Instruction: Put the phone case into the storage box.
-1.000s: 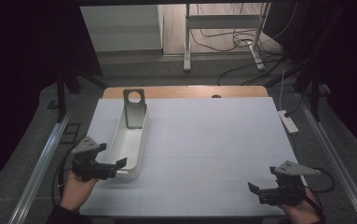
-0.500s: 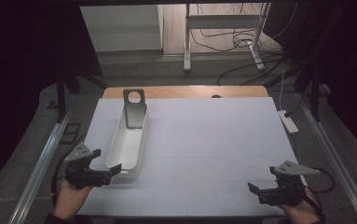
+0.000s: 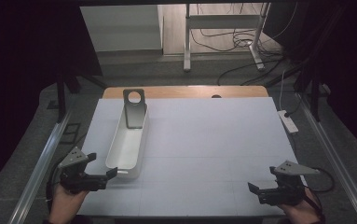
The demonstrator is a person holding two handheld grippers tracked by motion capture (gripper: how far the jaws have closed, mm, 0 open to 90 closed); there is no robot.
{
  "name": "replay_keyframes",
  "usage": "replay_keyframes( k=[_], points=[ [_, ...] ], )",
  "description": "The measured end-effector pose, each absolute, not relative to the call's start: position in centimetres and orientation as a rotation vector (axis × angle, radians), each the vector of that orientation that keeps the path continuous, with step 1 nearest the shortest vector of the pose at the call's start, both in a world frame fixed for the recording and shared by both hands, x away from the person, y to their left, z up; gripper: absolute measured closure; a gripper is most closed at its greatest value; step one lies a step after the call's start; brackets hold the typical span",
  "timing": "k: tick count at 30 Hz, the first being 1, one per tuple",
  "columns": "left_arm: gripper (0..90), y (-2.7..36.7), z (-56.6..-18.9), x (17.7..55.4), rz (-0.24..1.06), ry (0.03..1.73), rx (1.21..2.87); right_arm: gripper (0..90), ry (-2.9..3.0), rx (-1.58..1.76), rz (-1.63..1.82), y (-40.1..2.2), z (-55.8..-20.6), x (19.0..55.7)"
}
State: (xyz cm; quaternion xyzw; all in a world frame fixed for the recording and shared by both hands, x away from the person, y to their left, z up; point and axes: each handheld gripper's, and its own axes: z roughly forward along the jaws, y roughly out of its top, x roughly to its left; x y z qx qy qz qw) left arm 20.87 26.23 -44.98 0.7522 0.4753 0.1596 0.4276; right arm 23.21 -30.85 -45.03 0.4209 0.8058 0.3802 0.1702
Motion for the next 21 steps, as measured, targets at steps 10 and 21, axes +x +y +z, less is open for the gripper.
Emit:
replay_keyframes(
  k=[10, 21],
  points=[
    [0.7, 26.5, -45.1, 20.0, 0.41, 1.19, 1.879, 0.0, 2.286, 1.196, 1.083, -30.9, -45.0, 23.2],
    [0.7, 27.1, -45.3, 18.8, 0.43, 1.209, 1.876, 0.0, 2.284, 1.198, 1.081, -30.9, -45.0, 23.2]
  ],
)
